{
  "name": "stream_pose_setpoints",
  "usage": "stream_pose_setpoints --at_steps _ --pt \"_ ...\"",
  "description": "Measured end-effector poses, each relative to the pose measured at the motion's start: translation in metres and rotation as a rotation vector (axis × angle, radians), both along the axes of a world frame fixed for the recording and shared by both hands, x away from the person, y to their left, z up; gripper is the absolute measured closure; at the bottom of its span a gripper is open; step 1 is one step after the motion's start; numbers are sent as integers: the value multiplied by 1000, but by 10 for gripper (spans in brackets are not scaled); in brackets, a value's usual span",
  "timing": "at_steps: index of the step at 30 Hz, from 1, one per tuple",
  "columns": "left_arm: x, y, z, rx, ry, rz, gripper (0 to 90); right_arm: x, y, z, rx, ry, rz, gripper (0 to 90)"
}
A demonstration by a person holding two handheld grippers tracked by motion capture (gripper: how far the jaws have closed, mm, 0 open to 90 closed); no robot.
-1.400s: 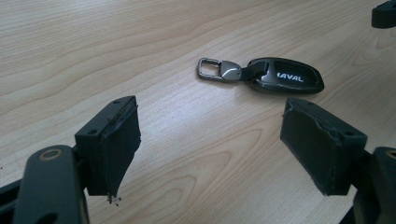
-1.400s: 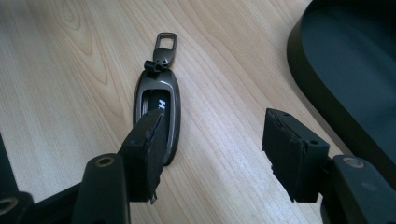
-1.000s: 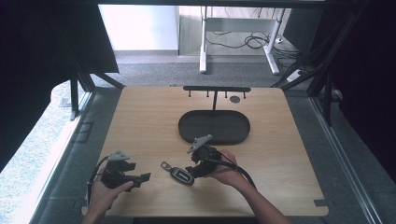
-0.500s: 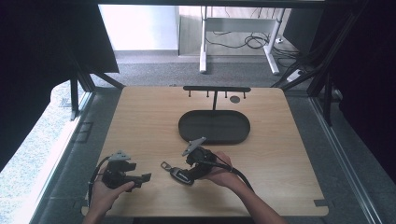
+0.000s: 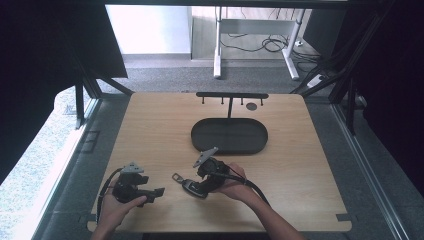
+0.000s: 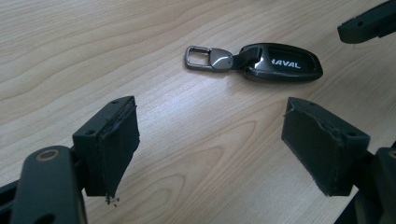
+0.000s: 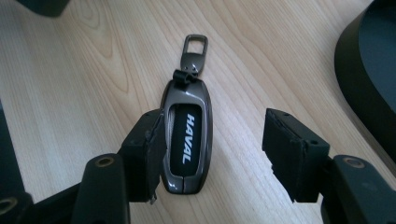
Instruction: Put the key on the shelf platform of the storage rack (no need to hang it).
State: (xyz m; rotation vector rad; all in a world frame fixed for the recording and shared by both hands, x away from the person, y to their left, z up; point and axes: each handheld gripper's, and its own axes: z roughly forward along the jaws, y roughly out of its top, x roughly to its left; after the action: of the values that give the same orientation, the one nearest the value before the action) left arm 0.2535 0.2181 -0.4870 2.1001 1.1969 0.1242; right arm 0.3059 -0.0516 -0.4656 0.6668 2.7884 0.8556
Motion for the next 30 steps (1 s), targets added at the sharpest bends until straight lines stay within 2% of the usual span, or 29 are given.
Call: stream_pose_setpoints --at_steps 20,30 --pt "1 -7 -4 30 31 -40 185 0 8 -7 -3 14 9 398" --pt "1 -6 -4 29 26 -27 184 0 10 -7 0 12 10 399"
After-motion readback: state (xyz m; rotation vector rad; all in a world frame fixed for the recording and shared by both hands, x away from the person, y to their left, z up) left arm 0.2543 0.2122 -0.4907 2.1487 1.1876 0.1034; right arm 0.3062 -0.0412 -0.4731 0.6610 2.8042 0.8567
